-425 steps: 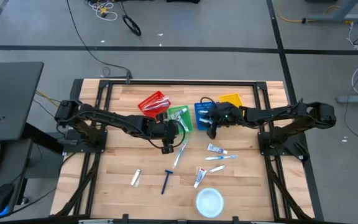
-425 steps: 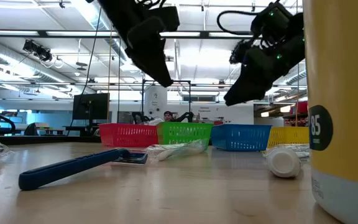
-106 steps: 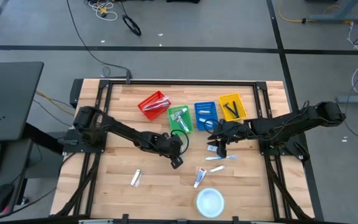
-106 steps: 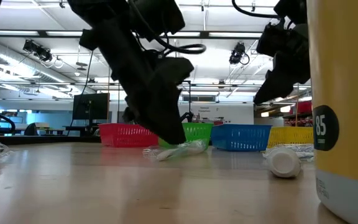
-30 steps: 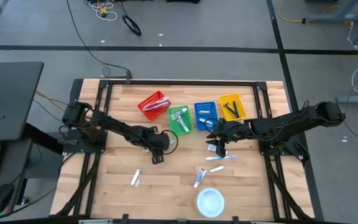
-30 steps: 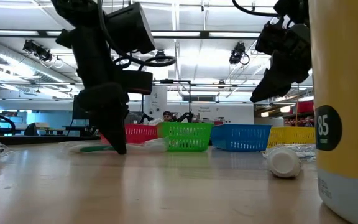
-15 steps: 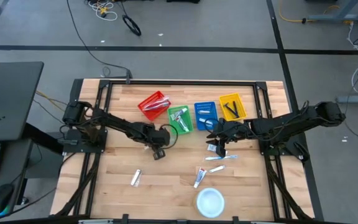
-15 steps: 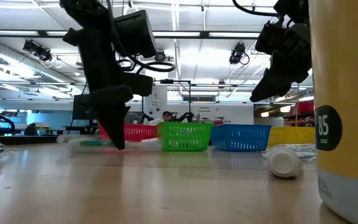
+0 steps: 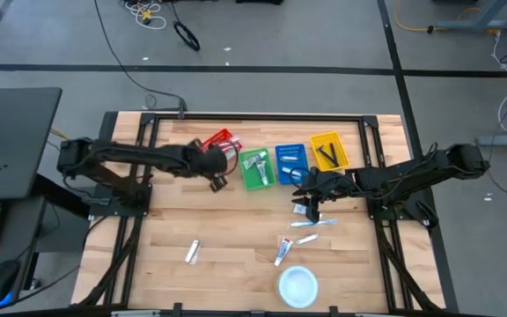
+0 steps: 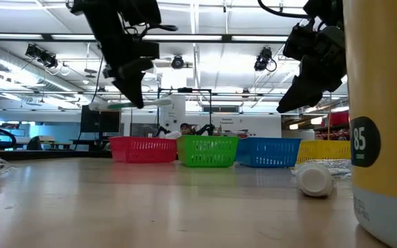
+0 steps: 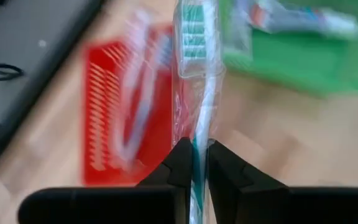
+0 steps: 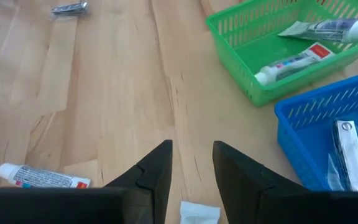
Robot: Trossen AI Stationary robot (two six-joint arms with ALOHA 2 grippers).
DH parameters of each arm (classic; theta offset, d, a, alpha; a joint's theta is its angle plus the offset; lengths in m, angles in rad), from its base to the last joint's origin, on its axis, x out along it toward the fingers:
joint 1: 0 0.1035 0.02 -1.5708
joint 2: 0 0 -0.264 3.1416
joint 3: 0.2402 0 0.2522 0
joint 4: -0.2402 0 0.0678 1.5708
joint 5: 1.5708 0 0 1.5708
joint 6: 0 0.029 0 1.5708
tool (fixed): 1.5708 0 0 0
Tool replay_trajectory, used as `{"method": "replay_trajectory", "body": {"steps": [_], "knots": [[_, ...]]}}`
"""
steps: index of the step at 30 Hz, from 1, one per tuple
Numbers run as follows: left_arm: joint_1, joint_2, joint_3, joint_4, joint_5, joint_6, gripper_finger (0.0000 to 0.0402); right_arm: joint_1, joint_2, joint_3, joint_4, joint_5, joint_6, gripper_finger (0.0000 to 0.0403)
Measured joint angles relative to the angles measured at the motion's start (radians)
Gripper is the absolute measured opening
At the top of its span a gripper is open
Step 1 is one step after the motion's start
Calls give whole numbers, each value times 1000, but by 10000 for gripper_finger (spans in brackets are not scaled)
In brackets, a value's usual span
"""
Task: Pick & Place Travel size toiletries
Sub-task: Put the green toothbrush into the red bin
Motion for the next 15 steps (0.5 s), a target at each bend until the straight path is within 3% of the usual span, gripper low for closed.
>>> {"method": "replay_trajectory", "body": {"steps": [4,10,15], "knots": [[106,-4,-5,107,-9,149,32,0,0,0,2,0,0,124],[217,27,-17,408,143,322,34,0,0,0,0,0,0,124],[271,75,-20,434,197,374,33,0,0,0,-2,0,0,124]]}}
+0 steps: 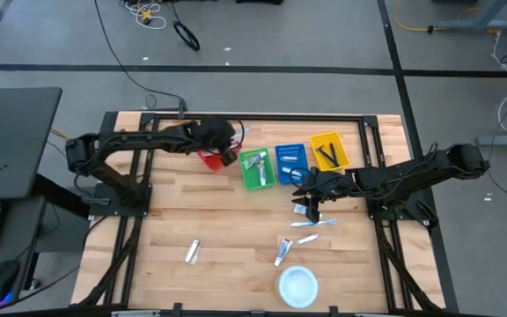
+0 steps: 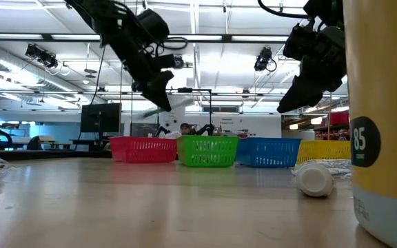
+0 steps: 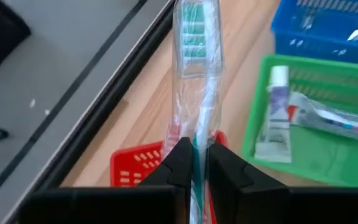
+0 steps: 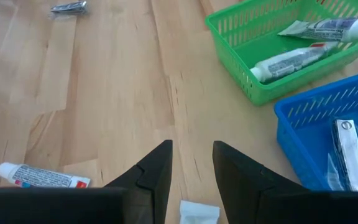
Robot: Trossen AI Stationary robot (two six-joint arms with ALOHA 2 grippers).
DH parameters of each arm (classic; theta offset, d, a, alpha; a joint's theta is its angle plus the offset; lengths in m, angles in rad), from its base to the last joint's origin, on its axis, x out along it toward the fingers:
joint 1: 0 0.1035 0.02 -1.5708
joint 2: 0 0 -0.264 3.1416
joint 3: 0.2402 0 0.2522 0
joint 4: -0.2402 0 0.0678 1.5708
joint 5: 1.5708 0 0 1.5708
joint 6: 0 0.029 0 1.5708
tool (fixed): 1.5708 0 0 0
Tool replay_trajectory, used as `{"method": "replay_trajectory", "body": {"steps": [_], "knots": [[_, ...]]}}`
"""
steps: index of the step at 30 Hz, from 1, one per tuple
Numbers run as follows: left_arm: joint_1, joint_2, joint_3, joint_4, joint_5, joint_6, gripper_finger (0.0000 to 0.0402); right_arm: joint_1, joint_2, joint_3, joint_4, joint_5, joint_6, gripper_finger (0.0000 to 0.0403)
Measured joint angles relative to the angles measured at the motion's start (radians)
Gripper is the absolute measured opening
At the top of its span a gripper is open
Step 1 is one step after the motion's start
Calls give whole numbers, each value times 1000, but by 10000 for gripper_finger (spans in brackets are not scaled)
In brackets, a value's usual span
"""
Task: Pick & Place Travel size toiletries
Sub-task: Put the green toothbrush into the red bin, then put the silver nail cutter into the blue bin
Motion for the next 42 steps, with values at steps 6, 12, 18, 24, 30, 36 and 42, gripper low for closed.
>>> {"method": "replay_trajectory", "body": {"steps": [6,12,18,24,30,36,42], "knots": [[15,111,0,7,-10,27,36,0,0,0,-1,0,-15,124],[22,152,0,-44,-26,16,42,0,0,0,-6,0,-15,124],[22,152,0,-59,-87,8,63,0,0,0,-6,0,-15,124],[22,152,0,-82,-79,17,85,0,0,0,-6,-1,-9,124],[18,152,0,-108,-124,7,123,0,0,0,6,-1,-8,124],[4,128,1,-228,-132,18,150,0,0,0,37,-1,52,124],[2,23,1,-270,-31,-122,154,0,0,0,40,-1,-1,124]]}}
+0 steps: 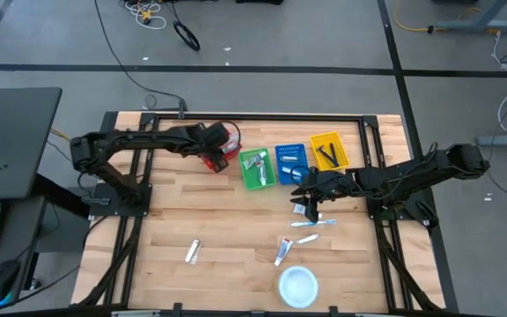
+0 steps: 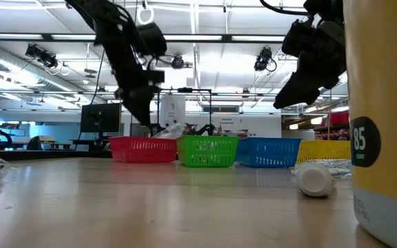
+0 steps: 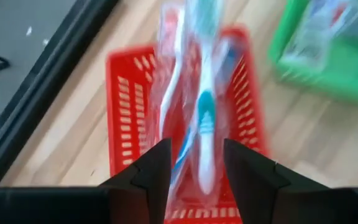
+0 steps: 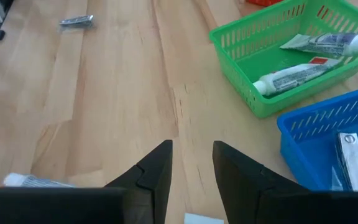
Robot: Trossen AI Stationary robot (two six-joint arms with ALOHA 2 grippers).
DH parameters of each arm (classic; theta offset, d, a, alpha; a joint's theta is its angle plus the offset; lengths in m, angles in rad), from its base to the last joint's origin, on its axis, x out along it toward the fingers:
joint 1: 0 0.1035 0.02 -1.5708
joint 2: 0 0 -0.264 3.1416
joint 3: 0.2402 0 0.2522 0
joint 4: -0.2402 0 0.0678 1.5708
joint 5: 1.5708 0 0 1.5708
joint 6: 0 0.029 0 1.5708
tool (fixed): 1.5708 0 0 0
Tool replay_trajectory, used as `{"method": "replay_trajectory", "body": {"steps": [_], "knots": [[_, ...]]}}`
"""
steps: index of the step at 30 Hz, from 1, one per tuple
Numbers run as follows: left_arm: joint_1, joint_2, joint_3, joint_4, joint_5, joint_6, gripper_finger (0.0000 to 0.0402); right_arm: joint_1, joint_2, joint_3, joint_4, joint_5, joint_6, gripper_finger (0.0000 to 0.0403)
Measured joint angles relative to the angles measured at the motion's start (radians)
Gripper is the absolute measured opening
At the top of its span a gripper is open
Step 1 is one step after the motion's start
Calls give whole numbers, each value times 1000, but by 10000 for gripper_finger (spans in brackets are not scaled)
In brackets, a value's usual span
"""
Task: Pick & Place Travel size toiletries
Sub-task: Put the silver nail cutter into the blue bin
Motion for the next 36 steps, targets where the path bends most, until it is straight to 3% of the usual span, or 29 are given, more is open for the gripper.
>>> {"method": "replay_trajectory", "body": {"steps": [7,13,18,23,29,36], "knots": [[-7,-185,1,5,11,-15,153,0,0,0,14,0,1,131],[-54,-294,1,5,10,-66,151,0,29,0,69,-32,1,166],[-104,-304,1,2,11,-88,149,0,78,0,111,-60,-25,197],[-152,-282,1,0,11,-110,151,0,120,0,151,-68,-62,202],[-172,-284,1,1,1,-137,147,0,156,0,168,-196,-49,202],[-172,-284,1,-3,-131,-111,145,0,207,0,164,-235,-6,202]]}}
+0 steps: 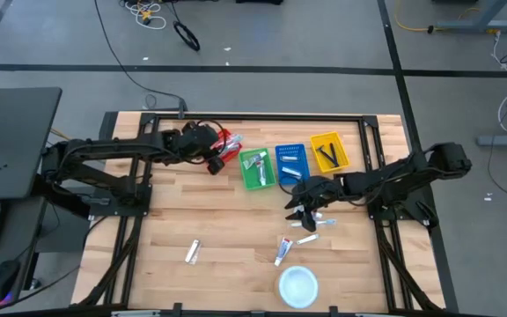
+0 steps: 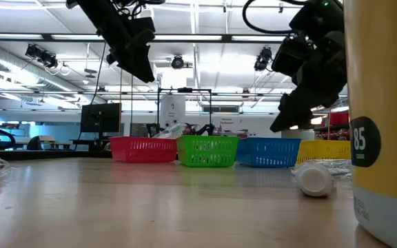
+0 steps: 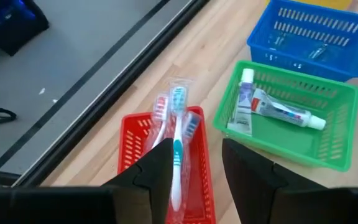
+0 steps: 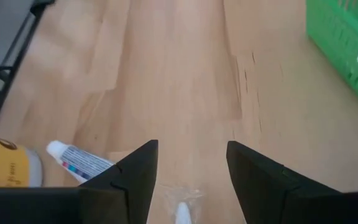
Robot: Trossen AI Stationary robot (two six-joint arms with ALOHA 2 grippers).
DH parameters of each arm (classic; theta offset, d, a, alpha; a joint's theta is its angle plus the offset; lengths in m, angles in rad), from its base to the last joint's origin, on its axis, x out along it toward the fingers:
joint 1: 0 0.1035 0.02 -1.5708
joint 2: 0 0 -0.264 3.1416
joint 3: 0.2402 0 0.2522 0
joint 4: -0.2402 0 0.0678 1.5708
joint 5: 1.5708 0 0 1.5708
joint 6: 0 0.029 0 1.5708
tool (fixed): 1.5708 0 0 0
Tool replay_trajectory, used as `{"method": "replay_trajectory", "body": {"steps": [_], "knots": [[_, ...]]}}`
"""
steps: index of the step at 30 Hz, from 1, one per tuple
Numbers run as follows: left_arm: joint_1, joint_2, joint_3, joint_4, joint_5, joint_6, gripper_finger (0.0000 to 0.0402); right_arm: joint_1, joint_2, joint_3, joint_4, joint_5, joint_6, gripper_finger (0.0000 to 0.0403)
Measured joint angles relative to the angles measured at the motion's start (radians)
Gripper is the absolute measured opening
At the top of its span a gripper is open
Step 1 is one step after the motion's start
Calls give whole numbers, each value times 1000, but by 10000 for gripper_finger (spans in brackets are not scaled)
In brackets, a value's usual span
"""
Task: Pick & Place Travel size toiletries
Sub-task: Put the silver nail cutter into the blue bin
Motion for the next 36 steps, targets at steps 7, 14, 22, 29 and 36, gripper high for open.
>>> {"method": "replay_trajectory", "body": {"steps": [7,14,22,29,36], "knots": [[-14,0,0,-76,10,-9,144,0,26,0,-1,4,0,202],[-86,0,-68,-53,67,-191,144,0,26,0,-1,52,3,202],[-227,0,-162,3,188,-391,143,0,26,0,0,62,4,202],[-366,0,-195,6,184,-552,143,0,26,0,-1,62,3,202],[-436,0,-196,7,138,-606,143,0,26,0,0,62,3,202]]}}
